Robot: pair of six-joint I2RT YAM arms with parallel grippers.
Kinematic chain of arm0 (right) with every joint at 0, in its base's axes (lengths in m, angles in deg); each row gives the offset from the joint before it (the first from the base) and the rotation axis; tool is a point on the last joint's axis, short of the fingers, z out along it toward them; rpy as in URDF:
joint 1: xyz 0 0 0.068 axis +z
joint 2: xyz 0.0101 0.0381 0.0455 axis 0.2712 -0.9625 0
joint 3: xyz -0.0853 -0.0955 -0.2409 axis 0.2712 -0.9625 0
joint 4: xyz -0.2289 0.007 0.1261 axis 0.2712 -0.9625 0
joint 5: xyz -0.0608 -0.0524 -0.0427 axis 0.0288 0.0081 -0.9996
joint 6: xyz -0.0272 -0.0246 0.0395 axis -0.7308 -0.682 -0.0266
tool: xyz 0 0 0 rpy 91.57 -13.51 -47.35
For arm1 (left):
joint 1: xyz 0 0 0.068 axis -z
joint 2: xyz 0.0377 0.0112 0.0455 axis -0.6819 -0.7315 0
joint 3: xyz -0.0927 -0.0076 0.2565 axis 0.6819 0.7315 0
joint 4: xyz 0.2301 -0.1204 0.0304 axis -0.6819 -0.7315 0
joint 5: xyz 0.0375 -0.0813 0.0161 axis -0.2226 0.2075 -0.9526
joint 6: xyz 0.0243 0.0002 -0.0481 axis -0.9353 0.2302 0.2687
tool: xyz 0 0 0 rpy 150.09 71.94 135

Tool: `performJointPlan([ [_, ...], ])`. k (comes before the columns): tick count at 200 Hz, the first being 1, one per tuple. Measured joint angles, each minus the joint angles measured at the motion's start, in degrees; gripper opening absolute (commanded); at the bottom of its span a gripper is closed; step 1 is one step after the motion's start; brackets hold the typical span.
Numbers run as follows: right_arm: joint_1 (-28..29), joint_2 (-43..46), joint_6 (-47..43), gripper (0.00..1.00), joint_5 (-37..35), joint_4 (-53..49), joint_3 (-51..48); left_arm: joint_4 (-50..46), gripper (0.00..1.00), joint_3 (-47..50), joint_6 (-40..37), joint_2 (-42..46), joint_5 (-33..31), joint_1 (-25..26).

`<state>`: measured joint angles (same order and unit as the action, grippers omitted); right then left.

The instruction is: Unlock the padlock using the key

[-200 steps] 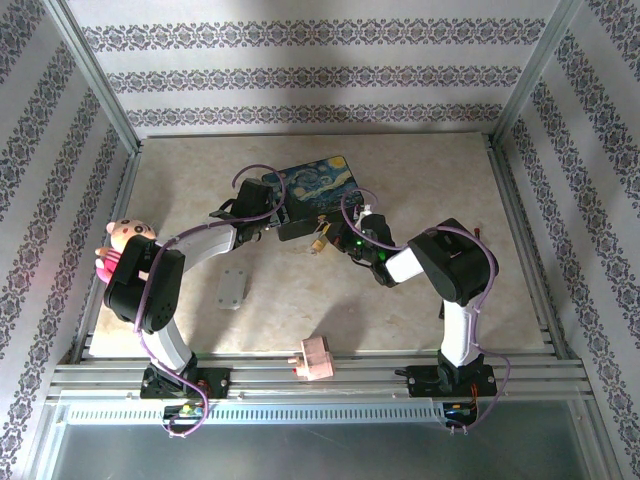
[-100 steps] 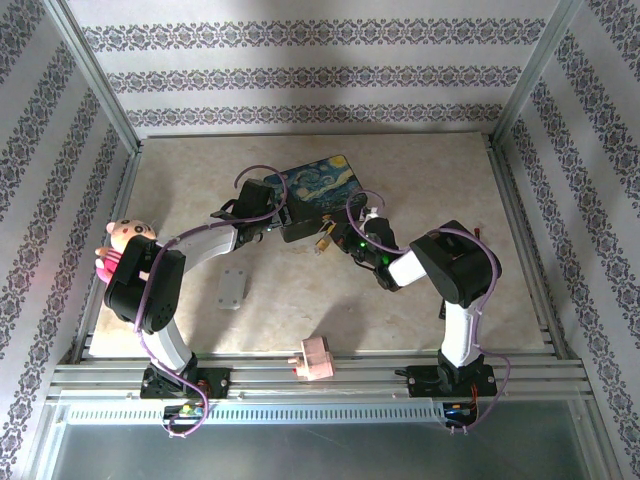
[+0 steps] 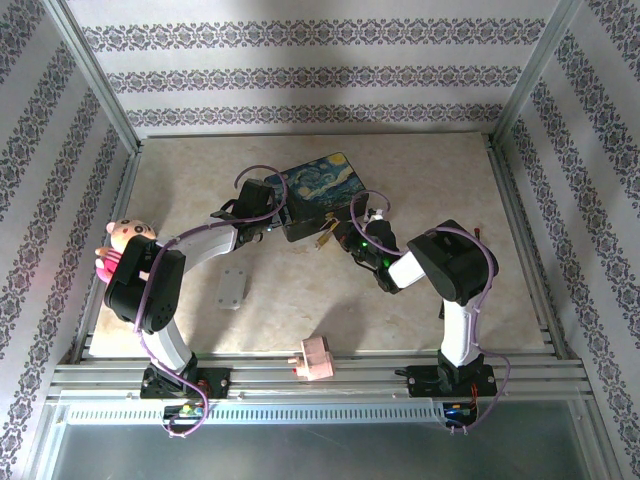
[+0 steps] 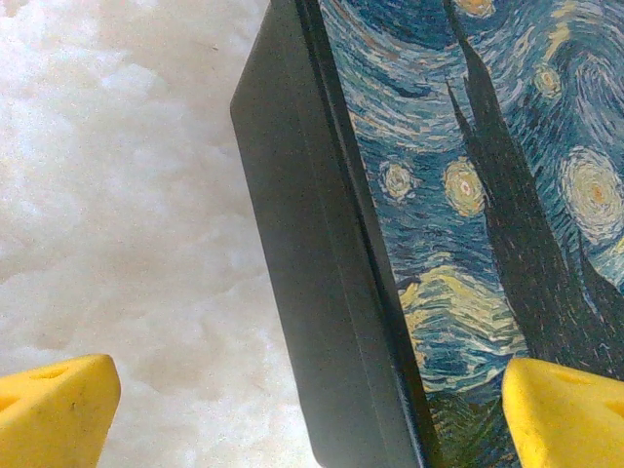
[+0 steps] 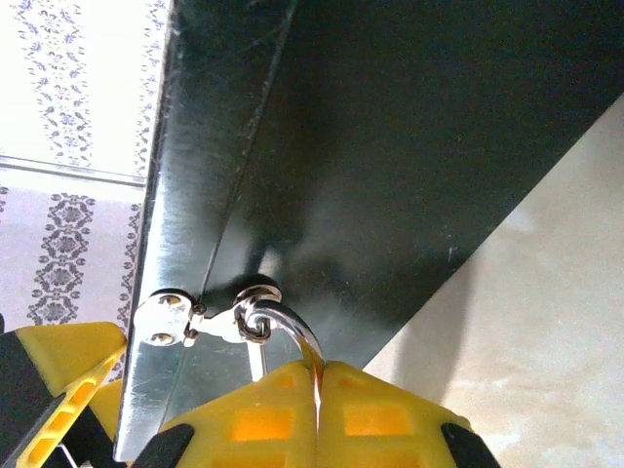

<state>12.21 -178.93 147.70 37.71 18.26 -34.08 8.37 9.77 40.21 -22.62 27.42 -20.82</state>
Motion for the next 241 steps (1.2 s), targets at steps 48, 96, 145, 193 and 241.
performJointPlan([
  [48,-0.24,-0.02,0.22,0.00,-1.20,0.02,-0.02,-1.92,0.99,0.11,-0.35,1.62,-0.28,0.24],
  [96,-0.59,-0.02,0.39,0.00,-2.08,0.04,-0.02,-4.07,0.99,-1.51,-2.64,3.89,-2.08,2.67],
  [145,-0.59,-0.02,1.46,0.00,-2.60,0.37,-0.09,-5.11,0.95,-4.46,-3.91,-1.77,-3.56,3.74],
  [193,-0.63,-0.81,2.82,0.00,-4.04,2.08,-0.13,-5.44,0.88,-5.35,-4.17,-2.12,-4.39,4.09],
  [241,-0.85,-1.11,3.37,0.00,-4.96,3.02,-0.24,-5.42,0.86,-5.46,-4.17,-2.27,-4.37,4.09],
])
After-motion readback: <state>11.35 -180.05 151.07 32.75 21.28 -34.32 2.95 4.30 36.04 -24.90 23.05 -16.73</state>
